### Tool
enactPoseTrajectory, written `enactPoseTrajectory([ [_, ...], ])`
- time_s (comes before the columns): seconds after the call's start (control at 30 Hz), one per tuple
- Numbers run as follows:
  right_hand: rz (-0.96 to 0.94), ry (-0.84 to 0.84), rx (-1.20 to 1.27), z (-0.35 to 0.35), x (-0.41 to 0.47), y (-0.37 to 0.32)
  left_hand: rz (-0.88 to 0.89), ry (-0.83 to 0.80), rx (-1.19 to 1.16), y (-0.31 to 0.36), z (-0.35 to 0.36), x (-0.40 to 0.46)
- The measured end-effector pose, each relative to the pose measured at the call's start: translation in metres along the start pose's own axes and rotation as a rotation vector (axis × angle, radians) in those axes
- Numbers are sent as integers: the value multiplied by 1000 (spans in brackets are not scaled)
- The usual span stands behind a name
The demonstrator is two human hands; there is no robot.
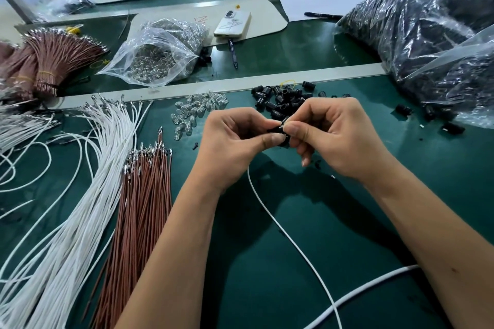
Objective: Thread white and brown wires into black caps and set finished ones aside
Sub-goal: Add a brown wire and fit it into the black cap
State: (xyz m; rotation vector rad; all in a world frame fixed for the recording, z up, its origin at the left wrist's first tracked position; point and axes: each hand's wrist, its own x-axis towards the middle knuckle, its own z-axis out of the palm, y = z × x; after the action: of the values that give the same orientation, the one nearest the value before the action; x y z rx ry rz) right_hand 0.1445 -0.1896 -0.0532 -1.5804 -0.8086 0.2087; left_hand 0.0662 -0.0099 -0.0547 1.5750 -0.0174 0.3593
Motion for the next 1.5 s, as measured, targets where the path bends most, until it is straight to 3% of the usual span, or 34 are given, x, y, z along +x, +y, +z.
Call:
enactPoseTrajectory([
  [0.53, 90, 134, 260, 10, 2, -6, 12, 75, -88, 2, 10, 1],
  [1.03, 31, 209, 196, 22, 0, 2, -59, 155, -127, 1, 17, 0],
  [1.2, 117, 156, 266, 18, 2, -1, -213, 347, -277, 7, 16, 2],
  [1.3, 100, 127, 69, 22, 0, -1, -266, 399, -385, 15, 19, 2],
  [1.4, 121, -10, -122, 28, -4, -2, -324, 395, -474, 22, 27, 3],
  [1.5, 119, -97, -133, 33, -4, -7, -368, 429, -522, 25, 36, 12],
])
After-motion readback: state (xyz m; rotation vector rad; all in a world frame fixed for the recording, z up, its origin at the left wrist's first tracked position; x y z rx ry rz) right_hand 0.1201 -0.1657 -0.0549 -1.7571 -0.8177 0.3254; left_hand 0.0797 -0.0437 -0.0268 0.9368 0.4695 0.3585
